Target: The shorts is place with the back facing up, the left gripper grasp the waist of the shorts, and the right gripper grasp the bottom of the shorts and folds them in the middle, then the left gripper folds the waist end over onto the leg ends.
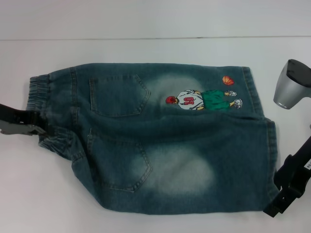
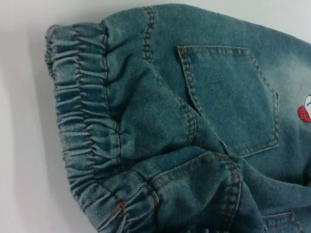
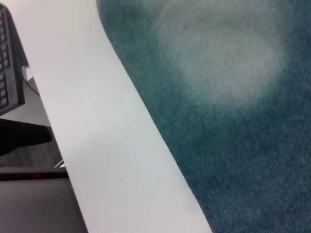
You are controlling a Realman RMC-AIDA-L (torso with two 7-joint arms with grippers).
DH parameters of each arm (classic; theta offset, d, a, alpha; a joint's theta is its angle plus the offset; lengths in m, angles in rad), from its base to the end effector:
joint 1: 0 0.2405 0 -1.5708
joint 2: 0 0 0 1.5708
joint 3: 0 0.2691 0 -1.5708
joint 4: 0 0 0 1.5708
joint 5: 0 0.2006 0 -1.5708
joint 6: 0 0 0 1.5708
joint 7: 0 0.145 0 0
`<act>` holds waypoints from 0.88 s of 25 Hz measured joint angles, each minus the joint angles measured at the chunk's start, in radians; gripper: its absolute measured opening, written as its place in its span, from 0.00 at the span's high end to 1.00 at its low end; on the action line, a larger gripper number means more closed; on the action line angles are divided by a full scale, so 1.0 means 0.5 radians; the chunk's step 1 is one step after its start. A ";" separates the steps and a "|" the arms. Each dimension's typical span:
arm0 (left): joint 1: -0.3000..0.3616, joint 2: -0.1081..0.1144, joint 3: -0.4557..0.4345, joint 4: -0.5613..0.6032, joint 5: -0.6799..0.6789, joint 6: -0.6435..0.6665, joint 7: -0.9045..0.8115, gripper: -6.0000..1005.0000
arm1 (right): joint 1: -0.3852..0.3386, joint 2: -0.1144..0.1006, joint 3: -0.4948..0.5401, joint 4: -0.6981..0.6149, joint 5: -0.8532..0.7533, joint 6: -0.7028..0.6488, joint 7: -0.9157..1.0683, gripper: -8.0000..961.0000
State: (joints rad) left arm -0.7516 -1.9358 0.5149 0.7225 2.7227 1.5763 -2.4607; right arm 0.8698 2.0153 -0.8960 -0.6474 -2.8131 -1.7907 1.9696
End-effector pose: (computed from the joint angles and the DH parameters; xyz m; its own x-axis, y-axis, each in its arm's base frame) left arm -0.2995 0.3723 0.0592 0.2097 0.9650 0.1576 0.9590 -0.1715 -0.2257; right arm 0.2526 0.3376 -0.0029 0.6946 -0.5347 0.4812 -0.6155 -0.7880 0.0130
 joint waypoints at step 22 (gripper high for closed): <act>-0.012 0.015 -0.002 0.007 0.000 -0.002 -0.014 0.94 | 0.007 -0.022 -0.018 0.000 -0.016 0.011 -0.039 0.93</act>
State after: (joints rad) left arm -0.7576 -1.9281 0.5139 0.7262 2.7228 1.5753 -2.4677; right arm 0.8735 2.0042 -0.9052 -0.6474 -2.8210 -1.7854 1.9501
